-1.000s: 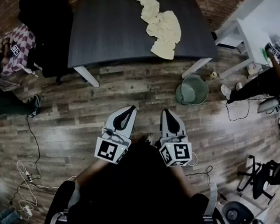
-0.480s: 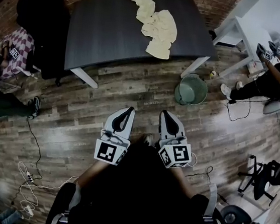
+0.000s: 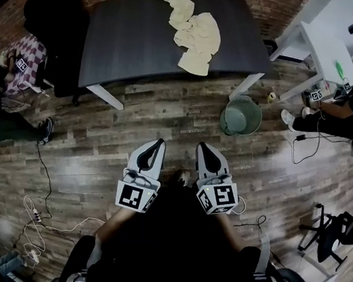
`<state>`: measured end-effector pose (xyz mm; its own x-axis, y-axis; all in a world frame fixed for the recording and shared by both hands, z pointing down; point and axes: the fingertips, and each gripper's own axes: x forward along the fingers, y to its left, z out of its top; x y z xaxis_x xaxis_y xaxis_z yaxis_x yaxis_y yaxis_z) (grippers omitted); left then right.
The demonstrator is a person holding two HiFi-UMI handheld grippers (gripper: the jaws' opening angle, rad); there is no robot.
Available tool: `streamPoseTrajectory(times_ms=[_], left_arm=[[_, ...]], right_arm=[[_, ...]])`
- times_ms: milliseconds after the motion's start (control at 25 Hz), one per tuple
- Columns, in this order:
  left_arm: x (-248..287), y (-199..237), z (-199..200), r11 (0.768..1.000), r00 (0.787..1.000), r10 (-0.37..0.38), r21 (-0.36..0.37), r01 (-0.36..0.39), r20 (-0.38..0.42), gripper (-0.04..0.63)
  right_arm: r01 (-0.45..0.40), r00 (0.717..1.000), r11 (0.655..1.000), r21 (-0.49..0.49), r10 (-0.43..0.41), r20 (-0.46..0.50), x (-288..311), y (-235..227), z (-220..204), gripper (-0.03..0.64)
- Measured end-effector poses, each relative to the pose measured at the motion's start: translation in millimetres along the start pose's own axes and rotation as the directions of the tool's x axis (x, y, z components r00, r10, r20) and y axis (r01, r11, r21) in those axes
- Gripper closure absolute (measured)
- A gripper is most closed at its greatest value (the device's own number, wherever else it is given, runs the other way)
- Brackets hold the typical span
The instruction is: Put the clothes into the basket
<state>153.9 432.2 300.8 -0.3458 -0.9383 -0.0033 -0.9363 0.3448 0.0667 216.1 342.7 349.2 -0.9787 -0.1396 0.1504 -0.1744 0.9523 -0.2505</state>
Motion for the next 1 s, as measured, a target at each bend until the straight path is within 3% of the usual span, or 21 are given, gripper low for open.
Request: streamPoseTrajectory(times_ms=[400,720,1000], left_arm=[[20,14,-9,0.999,0.999,0.045,-0.01,-0.046,-0.029,0.592],[70,50,-12,0.998,1.0,-0.021,-0.058,0.02,-0.015,0.592],[113,115,2,0.997,0.998,-0.065,-0.034,0.066,0.021,0.592]], right_arm=[[-0.036,0.999,0.999,0.008,0.036,-0.034,21,-19,-7,0.611],[-0.009,0.999,1.0,-0.015,0.009,-0.054,72,-28,-2,0.611],[0.009,0.998,0.999,-0.036,-0.011,-0.057,147,-23,16,0.611]])
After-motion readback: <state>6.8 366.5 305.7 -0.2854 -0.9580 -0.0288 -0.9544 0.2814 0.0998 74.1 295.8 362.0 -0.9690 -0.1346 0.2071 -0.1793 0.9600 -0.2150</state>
